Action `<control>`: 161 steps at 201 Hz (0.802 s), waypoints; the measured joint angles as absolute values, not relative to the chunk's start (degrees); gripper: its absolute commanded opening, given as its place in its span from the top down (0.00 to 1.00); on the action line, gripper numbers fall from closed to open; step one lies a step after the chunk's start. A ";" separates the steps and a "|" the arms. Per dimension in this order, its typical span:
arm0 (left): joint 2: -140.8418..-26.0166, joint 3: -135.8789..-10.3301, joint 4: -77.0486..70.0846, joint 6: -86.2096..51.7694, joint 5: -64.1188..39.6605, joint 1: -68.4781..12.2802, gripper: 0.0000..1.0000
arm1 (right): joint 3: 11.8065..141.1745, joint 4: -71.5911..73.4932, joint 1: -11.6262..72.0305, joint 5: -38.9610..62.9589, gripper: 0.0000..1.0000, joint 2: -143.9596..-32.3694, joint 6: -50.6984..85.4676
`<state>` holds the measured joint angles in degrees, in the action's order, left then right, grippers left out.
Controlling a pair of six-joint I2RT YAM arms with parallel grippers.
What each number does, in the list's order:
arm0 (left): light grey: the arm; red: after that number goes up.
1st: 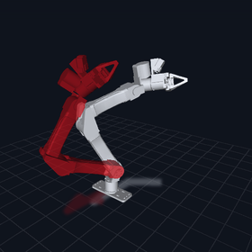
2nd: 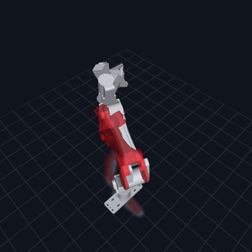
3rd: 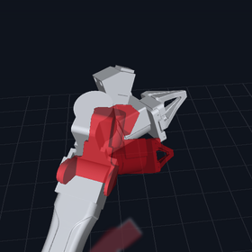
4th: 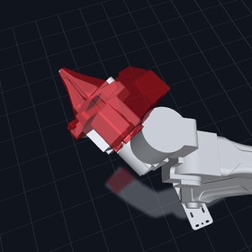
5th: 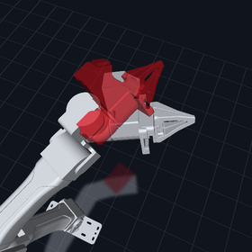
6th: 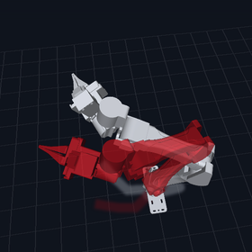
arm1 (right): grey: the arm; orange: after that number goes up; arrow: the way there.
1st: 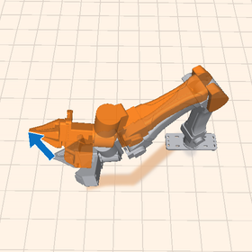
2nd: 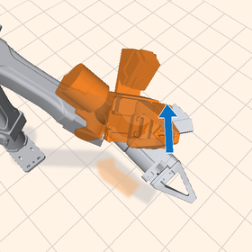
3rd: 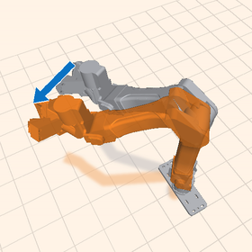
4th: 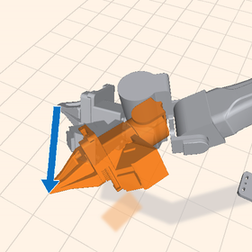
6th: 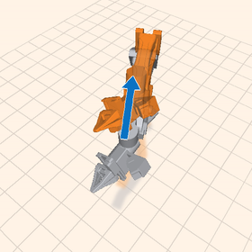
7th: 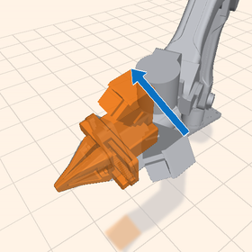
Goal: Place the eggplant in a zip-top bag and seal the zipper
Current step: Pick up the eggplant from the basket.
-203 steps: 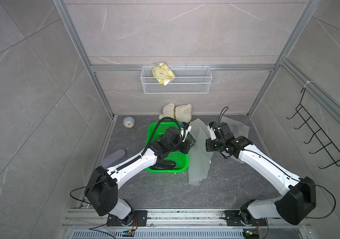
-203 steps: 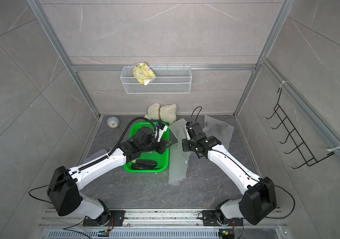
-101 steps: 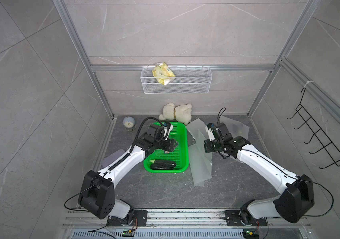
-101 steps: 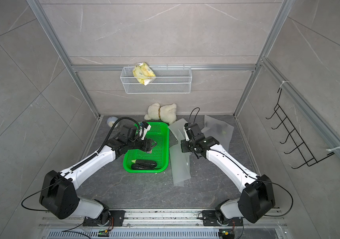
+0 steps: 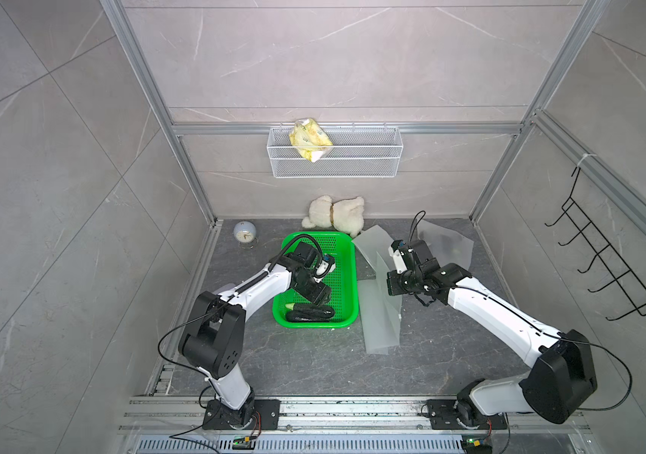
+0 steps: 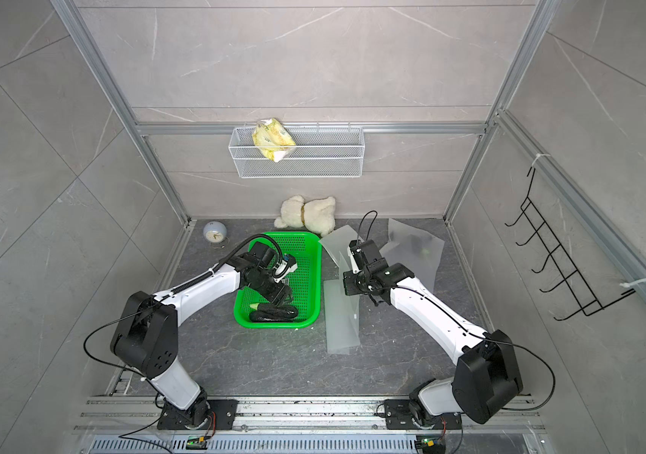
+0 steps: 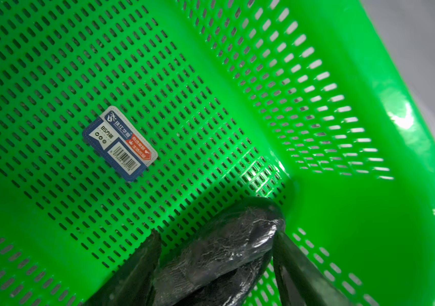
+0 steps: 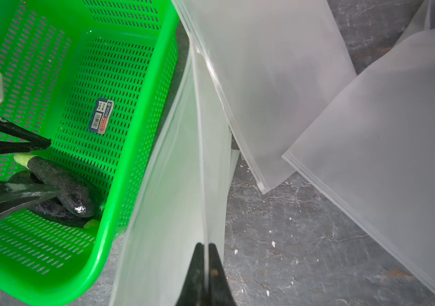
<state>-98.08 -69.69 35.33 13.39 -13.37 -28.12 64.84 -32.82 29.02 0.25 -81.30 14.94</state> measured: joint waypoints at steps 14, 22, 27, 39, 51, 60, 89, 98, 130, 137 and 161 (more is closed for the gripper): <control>-99.48 -69.89 36.05 15.05 -13.32 -27.38 0.31 | 64.62 -32.69 29.02 0.34 1.00 -81.30 14.92; -100.36 -69.91 36.12 15.75 -13.17 -27.14 0.31 | 64.51 -32.53 29.02 0.38 1.00 -81.30 14.92; -100.84 -69.91 36.18 16.16 -13.02 -26.98 0.32 | 64.42 -32.40 29.02 0.47 1.00 -81.30 14.92; -102.00 -69.84 36.25 17.17 -12.45 -26.72 0.32 | 64.18 -32.03 29.02 0.56 1.00 -81.30 14.92; -102.85 -69.84 36.10 17.82 -12.29 -26.57 0.32 | 64.01 -31.81 29.02 0.89 1.00 -81.30 14.92; -103.33 -69.84 35.55 18.22 -12.23 -26.59 0.32 | 63.94 -31.62 29.02 1.02 1.00 -81.30 14.92; -105.27 -69.84 35.42 18.98 -12.16 -26.59 0.32 | 63.94 -30.98 29.02 1.56 1.00 -81.34 14.92; -105.93 -69.82 35.55 19.09 -12.16 -26.59 0.32 | 63.94 -30.96 29.02 1.58 1.00 -81.34 14.92; -106.50 -69.82 35.88 19.07 -12.73 -26.59 0.31 | 63.96 -30.96 29.02 1.58 1.00 -81.71 14.76; -106.50 -69.80 35.86 19.03 -12.95 -26.59 0.31 | 63.96 -30.98 29.02 1.61 1.00 -81.84 14.74; -106.41 -69.80 35.53 18.11 -13.41 -26.59 0.30 | 63.96 -30.96 29.02 1.80 1.00 -82.08 14.74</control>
